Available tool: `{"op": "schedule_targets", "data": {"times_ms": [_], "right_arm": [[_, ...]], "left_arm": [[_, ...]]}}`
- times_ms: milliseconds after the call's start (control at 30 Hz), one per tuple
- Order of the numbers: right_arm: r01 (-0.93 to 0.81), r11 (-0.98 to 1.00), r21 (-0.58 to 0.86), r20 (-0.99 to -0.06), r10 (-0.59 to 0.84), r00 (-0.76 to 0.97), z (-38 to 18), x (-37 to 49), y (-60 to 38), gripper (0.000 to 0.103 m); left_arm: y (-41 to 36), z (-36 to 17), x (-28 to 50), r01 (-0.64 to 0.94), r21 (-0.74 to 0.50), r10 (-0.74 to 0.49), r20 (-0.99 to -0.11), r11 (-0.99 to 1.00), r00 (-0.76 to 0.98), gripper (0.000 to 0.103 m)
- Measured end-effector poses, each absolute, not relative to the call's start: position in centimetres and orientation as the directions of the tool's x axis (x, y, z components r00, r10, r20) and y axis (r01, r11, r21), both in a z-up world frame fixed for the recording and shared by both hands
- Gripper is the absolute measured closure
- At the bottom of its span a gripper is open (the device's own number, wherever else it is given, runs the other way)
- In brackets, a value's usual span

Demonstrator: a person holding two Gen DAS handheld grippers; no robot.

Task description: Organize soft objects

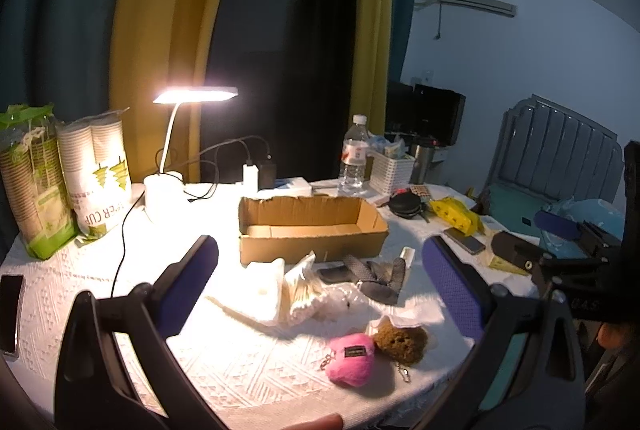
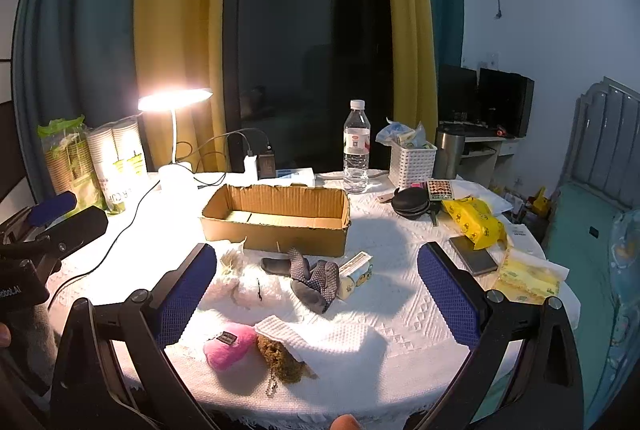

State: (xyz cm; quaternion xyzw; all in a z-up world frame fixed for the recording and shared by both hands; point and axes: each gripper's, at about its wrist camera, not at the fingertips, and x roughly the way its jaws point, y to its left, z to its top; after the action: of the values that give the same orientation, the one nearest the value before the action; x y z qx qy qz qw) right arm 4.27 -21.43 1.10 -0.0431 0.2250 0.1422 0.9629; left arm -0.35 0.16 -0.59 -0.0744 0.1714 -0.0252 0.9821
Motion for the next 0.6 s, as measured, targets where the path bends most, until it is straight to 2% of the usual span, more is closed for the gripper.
{"op": "schedule_targets", "data": {"times_ms": [600], "right_arm": [[-0.294,0.956,-0.016,-0.446,0.257,0.858,1.06,4.26,-21.53,0.001]], "left_arm": [[0.08,-0.72,-0.28,0.021,-0.15,-0.072,-0.345,0.989,0.936,0.001]]}}
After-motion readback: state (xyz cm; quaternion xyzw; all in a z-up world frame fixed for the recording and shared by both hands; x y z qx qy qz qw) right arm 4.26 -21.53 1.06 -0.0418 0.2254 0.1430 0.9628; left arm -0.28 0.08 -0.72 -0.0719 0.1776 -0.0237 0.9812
